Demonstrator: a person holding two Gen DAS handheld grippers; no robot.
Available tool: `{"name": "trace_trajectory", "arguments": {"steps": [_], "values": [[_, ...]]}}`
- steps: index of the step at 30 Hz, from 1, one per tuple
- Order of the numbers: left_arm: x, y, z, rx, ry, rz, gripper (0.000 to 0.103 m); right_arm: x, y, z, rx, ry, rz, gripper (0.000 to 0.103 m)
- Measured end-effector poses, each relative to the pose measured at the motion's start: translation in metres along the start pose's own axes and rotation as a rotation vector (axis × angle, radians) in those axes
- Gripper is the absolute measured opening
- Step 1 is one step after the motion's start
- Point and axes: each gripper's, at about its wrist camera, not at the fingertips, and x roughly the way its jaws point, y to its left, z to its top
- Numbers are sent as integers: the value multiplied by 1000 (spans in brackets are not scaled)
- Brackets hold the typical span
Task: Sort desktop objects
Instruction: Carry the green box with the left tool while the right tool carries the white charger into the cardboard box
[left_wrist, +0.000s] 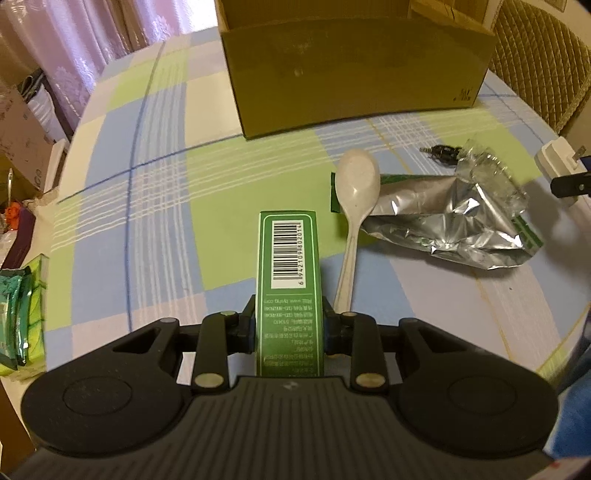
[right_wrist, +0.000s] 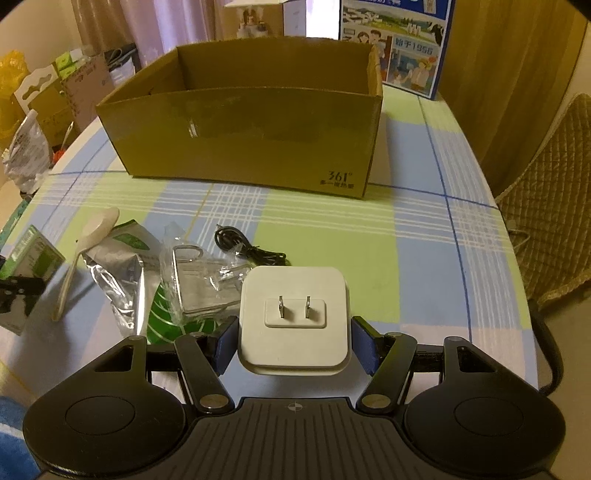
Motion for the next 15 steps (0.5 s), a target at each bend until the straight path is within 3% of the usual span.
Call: {"name": "trace_trajectory", "arguments": {"steps": [15], "values": [[-56, -19, -7, -26, -75, -2, 25, -32, 8, -18, 8, -53, 13, 61]]}}
